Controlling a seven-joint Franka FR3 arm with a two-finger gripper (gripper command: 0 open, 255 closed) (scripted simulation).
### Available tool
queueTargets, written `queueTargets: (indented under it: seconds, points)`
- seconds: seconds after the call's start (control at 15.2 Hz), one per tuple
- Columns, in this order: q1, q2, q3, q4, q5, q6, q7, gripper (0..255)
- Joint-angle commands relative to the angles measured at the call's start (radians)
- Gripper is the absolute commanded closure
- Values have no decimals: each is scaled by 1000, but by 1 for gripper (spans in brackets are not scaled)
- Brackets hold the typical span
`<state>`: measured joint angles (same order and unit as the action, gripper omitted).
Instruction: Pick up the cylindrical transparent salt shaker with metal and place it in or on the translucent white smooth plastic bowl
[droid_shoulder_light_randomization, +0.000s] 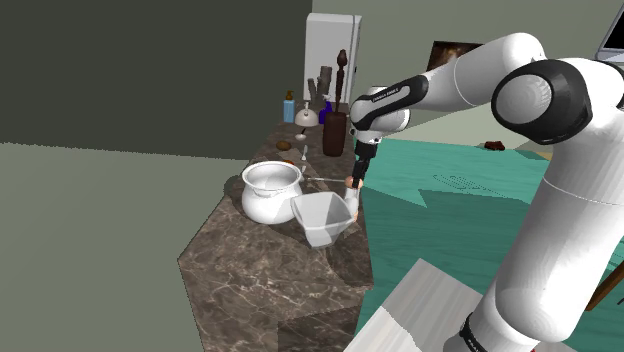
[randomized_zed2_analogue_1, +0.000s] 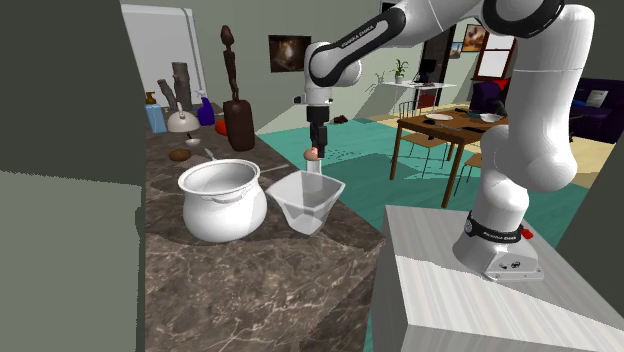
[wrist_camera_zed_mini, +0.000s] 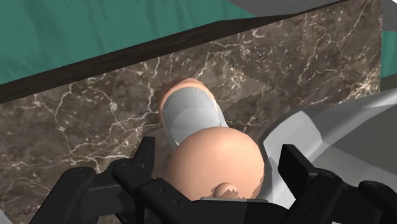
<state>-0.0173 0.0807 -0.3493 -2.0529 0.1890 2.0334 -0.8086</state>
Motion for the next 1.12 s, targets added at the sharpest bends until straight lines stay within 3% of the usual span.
queueTargets:
  seconds: [0.0,0.13,0.2,0.79,1.06]
  points:
    - [0,0,0,0,0,1,0,0]
    - [0,0,0,0,0,0,0,0]
    - [0,0,0,0,0,0,0,255]
    - [0,0,0,0,0,1,0,255]
    - [1,-21,-1,30,-12,-49,13,255]
